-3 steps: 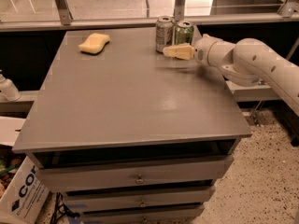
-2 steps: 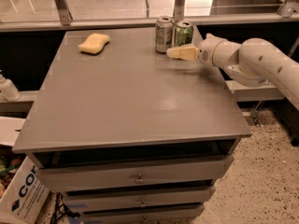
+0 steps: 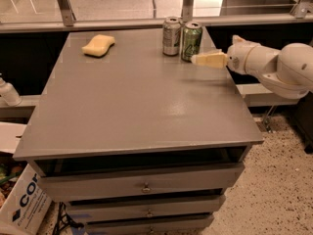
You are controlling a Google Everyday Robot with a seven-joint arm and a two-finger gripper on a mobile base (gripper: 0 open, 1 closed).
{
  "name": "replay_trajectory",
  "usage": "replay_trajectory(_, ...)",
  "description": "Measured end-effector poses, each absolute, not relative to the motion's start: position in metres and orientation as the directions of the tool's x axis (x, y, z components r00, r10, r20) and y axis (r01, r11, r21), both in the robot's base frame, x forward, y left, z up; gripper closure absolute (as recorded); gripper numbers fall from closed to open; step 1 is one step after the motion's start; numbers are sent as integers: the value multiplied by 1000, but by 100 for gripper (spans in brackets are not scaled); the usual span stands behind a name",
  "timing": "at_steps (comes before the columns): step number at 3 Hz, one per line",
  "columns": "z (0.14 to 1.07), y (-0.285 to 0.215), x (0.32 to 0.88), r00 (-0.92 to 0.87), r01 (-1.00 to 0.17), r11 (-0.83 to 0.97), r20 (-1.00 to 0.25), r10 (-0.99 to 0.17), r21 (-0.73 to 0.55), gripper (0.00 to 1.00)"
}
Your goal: Move green can near 7up can
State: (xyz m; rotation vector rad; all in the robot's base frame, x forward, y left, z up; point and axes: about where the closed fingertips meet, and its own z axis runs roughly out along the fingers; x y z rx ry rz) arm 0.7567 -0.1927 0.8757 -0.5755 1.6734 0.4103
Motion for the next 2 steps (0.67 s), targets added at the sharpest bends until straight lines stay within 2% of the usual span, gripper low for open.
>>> replay_trajectory(2, 883, -206, 724, -95, -641, 766, -986, -137, -44, 0)
